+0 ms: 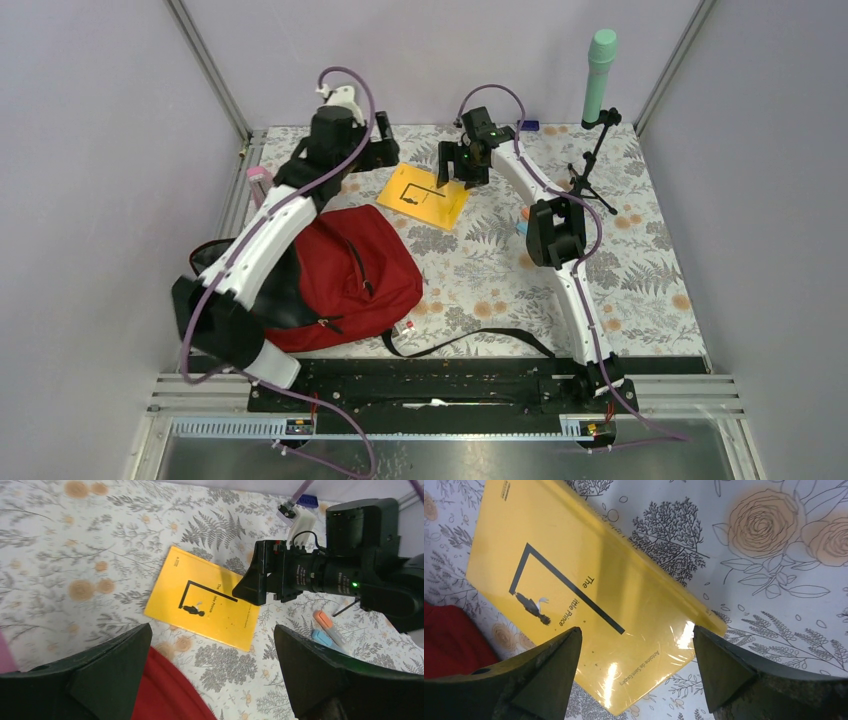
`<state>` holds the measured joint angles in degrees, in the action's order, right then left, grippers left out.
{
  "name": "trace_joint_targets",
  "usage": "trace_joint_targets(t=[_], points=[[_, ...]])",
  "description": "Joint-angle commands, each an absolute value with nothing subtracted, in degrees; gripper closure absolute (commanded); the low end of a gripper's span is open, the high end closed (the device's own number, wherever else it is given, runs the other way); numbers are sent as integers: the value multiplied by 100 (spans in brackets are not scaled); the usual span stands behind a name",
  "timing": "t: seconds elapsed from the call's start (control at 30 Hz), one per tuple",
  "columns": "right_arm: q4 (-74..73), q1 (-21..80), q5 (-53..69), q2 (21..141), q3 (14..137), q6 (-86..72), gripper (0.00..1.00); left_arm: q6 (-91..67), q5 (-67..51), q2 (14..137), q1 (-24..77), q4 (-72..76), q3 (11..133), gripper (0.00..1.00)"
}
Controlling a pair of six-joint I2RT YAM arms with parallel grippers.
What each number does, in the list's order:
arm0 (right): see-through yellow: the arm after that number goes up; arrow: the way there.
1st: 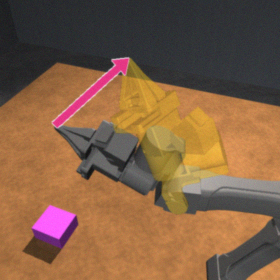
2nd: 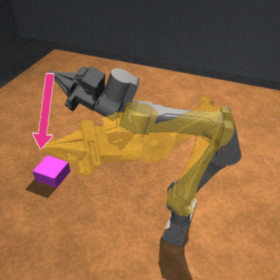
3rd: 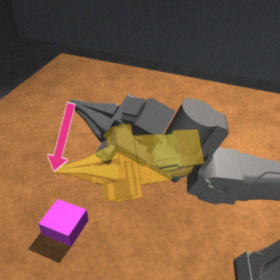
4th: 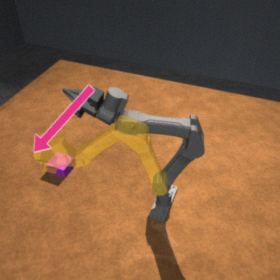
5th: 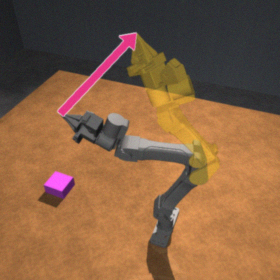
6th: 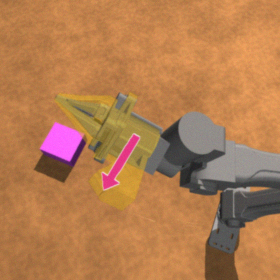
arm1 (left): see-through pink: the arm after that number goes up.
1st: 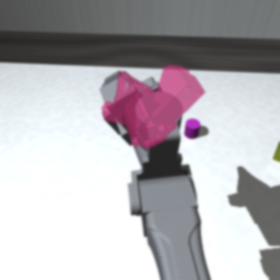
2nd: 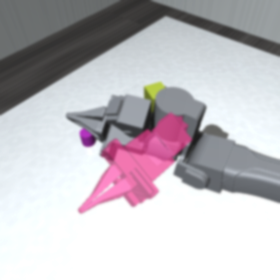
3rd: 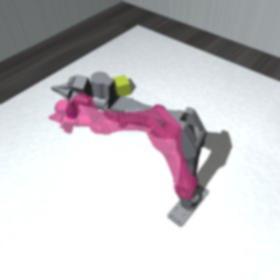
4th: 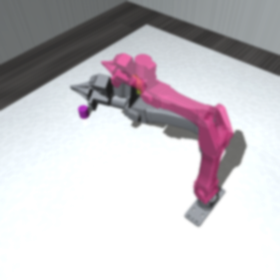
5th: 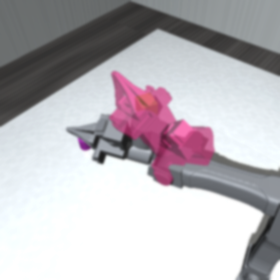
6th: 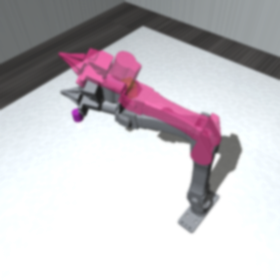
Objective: Pack the student bag
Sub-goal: Move the book to the center of the board.
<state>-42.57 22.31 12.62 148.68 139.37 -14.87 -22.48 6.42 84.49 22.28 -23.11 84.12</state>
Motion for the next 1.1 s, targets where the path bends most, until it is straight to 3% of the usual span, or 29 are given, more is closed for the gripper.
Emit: trace_joint_targets(t=[0.0,0.37,1.07], points=[[-4474,2232,1803,14874,14053,-1509,11,-2583,311,9196,2268,-1762,9013,1],[-4155,2061,1103,14775,14204,-2259,10,-2763,223,11633,2214,-2062,10610,1],[-3964,1934,1279,15006,14142,-3192,12,-3386,-297,13303,1687,-1981,10970,1]])
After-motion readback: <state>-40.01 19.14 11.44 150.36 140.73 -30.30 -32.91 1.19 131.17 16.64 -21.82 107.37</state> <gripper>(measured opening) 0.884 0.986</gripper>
